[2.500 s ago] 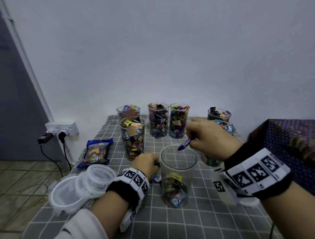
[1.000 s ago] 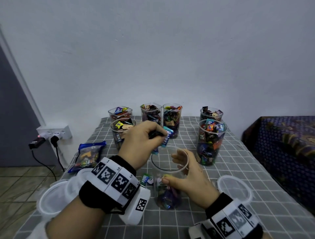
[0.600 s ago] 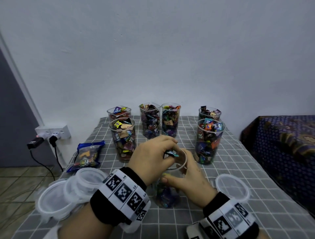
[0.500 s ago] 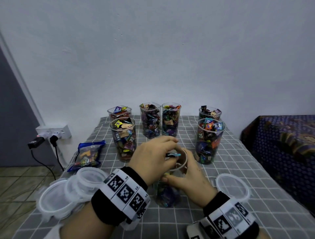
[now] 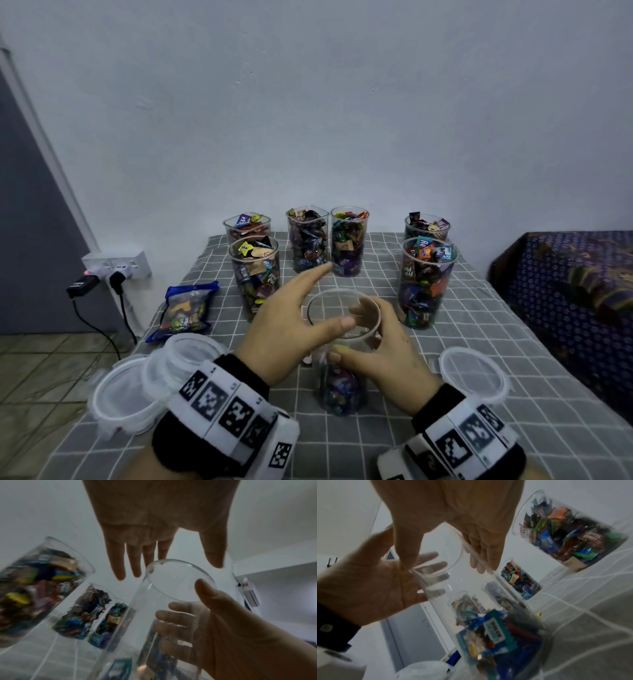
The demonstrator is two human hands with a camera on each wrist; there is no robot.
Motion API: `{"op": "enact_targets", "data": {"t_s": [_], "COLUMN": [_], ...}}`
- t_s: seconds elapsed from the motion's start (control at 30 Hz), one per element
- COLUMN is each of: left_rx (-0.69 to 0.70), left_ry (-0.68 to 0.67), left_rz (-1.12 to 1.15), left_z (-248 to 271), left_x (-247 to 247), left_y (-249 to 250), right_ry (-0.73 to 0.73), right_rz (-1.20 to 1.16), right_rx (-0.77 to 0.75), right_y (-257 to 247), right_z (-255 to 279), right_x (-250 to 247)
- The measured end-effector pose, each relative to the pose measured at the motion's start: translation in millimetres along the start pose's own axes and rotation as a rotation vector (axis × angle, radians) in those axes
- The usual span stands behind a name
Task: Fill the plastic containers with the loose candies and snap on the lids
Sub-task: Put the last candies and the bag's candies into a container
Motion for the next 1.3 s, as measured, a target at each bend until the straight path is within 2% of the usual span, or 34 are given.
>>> {"op": "enact_targets", "data": {"t_s": [0.07,0.13,0.27,0.37,0.5,0.63,0.73,0.97,1.1,1.3], "left_rx": [-0.119,-0.174,-0.253,-0.274,-0.303,-0.348,-0.363,-0.362,-0.354,-0.354], "left_ry": [-0.132,-0.171,-0.073,-0.02,0.051,0.12,0.139,0.155,0.157,0.14], "left_rz": [0.049,0.133,0.329,0.274,0.096,0.035,0.047,0.04,0.029,0.039], "left_z": [6.7,12.6,19.2,23.0,23.9,23.2,21.5,22.1,23.0,16.7], "left_x": [-1.2,-0.9,-7.2,-17.3,-33.1,-44.4,-46.1,-40.1,-39.7,-36.1], "left_y": [-9.9,-17.7,-28.6,-32.2,-38.6,-45.1,-46.4,-49.6,-50.8,-48.1], "right_ry": [-0.013,-0.059,-0.256,-0.401,-0.445,-0.57,-0.685,-0.99,-1.036,-0.977], "right_rz": [-0.016,-0.017,-0.047,-0.014,0.452,0.847,0.982,1.195,1.235,1.25], "right_rx": [-0.006,-0.007,0.024,0.035,0.036,0.094,0.119,0.047,0.009,0.034], "right_y": [-1.4,-2.7,-10.1,-17.3,-18.2,-6.2,3.2,18.4,21.6,21.3], "right_z": [2.5,2.1,-3.8,-13.4,-38.9,-59.5,-68.8,-71.5,-69.6,-58.1], "right_x": [7.0,15.1,22.8,18.4,4.9,7.9,22.0,56.9,57.8,41.4]}}
Point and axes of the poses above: each hand's wrist, its own z-axis away from the middle knuckle, its own x-axis out of the palm, y = z × x, the point moved 1 cm from there along -z, towards the middle knuckle, and after that the axes turned 3 degrees about -x, right-handed, at the moved point
